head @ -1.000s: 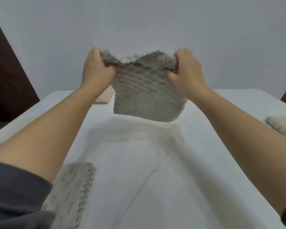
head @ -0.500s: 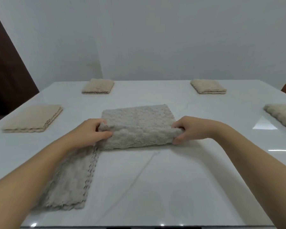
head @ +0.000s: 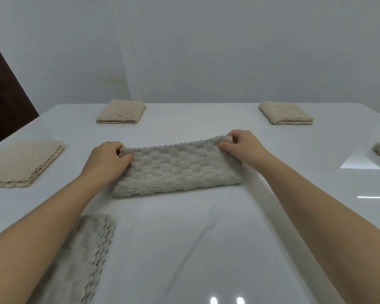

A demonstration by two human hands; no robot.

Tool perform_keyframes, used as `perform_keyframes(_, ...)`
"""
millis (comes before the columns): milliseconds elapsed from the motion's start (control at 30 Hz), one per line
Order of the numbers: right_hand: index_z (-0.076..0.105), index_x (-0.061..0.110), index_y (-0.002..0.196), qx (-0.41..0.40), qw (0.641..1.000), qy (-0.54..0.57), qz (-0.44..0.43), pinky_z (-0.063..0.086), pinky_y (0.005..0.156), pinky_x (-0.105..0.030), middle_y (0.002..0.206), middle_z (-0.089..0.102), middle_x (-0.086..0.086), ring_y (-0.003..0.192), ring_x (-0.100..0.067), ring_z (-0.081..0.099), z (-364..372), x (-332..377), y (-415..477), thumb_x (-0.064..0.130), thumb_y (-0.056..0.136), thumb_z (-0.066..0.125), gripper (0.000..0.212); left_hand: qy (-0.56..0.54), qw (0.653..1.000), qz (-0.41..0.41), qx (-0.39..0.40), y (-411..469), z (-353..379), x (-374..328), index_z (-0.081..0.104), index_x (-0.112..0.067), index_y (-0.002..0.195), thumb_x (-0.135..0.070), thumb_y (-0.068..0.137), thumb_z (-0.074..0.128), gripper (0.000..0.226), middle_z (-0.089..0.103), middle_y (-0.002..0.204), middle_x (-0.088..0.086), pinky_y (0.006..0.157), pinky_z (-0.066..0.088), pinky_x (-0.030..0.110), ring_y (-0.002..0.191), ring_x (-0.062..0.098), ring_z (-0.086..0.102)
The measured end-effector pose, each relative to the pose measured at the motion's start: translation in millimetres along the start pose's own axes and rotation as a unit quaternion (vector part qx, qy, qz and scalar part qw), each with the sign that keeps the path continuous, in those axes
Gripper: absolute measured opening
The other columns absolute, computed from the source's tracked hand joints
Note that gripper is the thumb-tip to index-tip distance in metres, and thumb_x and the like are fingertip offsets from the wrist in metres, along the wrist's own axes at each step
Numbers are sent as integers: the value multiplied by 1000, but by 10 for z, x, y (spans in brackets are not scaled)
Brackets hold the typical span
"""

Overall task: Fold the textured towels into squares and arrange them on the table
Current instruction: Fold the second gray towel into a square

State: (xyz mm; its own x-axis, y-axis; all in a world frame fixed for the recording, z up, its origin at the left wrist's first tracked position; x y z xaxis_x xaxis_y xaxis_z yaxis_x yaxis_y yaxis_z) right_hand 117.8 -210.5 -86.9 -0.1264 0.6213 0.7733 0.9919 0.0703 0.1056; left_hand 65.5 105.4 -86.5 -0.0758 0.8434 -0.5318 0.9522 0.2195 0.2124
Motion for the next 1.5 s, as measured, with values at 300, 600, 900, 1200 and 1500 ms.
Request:
perform_keyframes(300,57,18,97,101,957,-258,-83,47,88,-39,99,55,0,97,-24,54,167,-32,400,23,85,60,13,70,990,-16,125,350,105,78,50,-16,81,-18,85,64,15,60,83,2,57,36,28,76,19,54)
perform_keyframes(600,49,11,74,206,954,-193,-102,33,59,-27,77,49,-2,64,-13,41,108,110,469,10,78,66,18,47,982,84,161,390,44,69,56,-17,77,-7,75,69,16,58,84,1,64,41,28,74,16,52)
perform_keyframes(900,47,8,67,209,976,2,-59,34,52,-13,57,43,9,52,-3,41,-121,16,375,7,85,69,28,-88,987,98,94,329,-154,147,60,-15,72,-12,74,80,21,62,77,3,67,45,30,64,17,52)
perform_keyframes(1200,59,6,78,162,972,167,-16,47,69,-23,71,60,-4,68,-15,57,-261,57,195,6,84,71,14,-134,985,80,68,116,-353,71,64,-9,75,-10,74,80,17,64,65,-5,60,45,12,56,3,54)
perform_keyframes(1500,66,12,104,99,968,228,-20,52,78,-26,77,59,-10,75,-18,61,-418,81,-170,-4,82,69,27,-232,969,72,36,-175,-547,41,64,-15,88,-2,76,76,21,62,80,3,70,52,20,71,13,59)
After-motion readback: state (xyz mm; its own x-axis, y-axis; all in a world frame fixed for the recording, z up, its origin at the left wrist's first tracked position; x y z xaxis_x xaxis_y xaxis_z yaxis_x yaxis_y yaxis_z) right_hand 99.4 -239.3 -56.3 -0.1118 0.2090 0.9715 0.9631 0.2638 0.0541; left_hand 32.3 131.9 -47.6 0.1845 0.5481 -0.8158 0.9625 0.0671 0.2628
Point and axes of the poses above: each hand's wrist, its own y-axis towards the middle knuckle, its own z-axis out of the palm, x = y × z, the point moved 1 cm from there along y, towards the middle knuckle
